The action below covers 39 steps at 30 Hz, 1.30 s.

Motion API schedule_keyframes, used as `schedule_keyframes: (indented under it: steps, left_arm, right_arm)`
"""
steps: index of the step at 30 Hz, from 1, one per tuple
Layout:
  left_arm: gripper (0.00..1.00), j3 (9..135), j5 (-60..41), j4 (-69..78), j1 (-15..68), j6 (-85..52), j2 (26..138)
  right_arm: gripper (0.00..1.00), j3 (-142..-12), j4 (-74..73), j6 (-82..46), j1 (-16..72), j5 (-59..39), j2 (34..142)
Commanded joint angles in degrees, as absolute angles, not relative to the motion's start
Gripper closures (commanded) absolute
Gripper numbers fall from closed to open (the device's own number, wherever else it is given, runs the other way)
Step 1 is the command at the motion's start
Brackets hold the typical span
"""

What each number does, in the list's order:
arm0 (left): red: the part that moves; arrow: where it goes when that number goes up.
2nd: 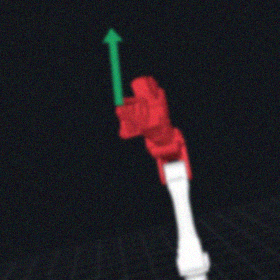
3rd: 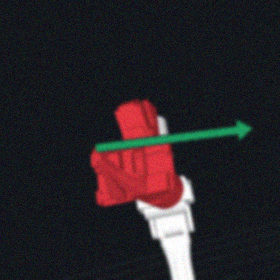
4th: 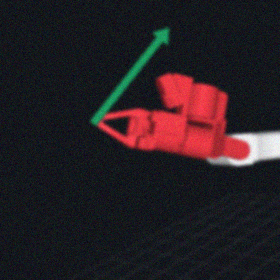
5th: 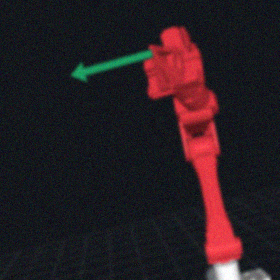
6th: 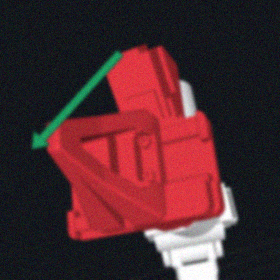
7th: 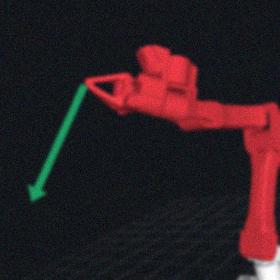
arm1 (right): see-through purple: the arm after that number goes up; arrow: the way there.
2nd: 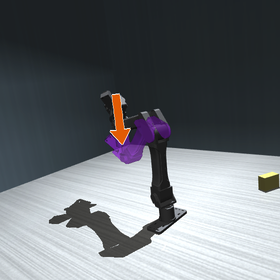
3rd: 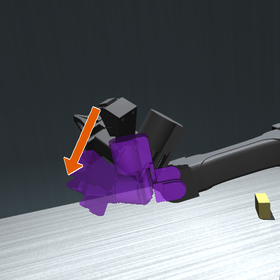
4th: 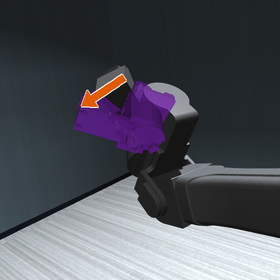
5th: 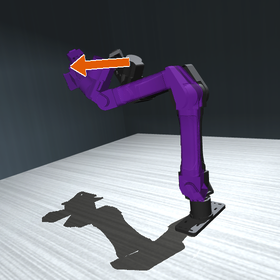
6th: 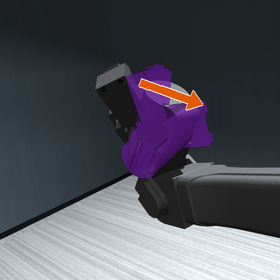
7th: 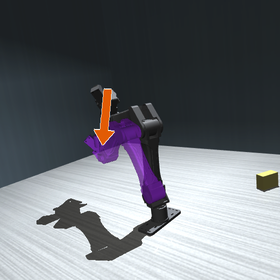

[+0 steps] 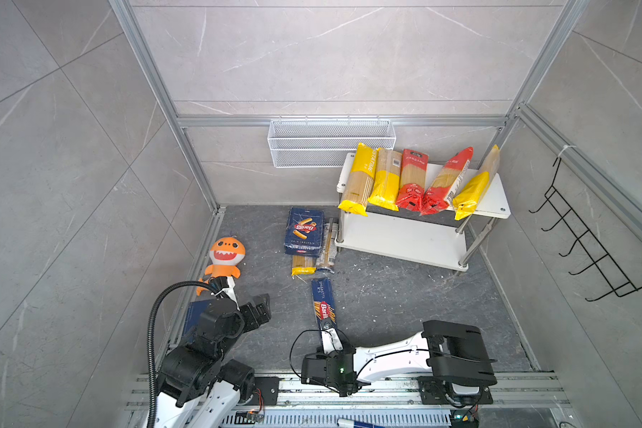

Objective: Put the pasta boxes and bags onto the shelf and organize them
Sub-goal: 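Lift the spaghetti box upright and carry it toward the shelf with the right gripper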

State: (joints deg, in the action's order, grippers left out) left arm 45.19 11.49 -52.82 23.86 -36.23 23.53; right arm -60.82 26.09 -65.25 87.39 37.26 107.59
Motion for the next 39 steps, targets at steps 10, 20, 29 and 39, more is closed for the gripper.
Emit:
schedule_keyframes:
  steps: [10, 20, 29, 39]
  left_arm:
    - [0.00, 46.5, 11.7, -52.7, 23.6, -35.9, 23.1]
    - [0.00, 45.9, 10.5, -51.4, 23.6, -36.0, 24.7]
    - [0.00, 45.0, 8.7, -49.0, 23.7, -36.3, 25.8]
    - [0.00, 43.9, 5.2, -44.6, 23.6, -35.6, 31.0]
  right_arm:
    - [0.66, -50.0, 33.3, -71.1, 89.1, 45.9, 90.2]
    - [0.68, -49.1, 44.9, -76.3, 89.1, 52.5, 80.0]
    - [0.68, -50.1, 53.6, -80.1, 88.5, 58.4, 75.8]
    - [0.69, -51.5, 45.0, -65.2, 77.9, 56.7, 74.0]
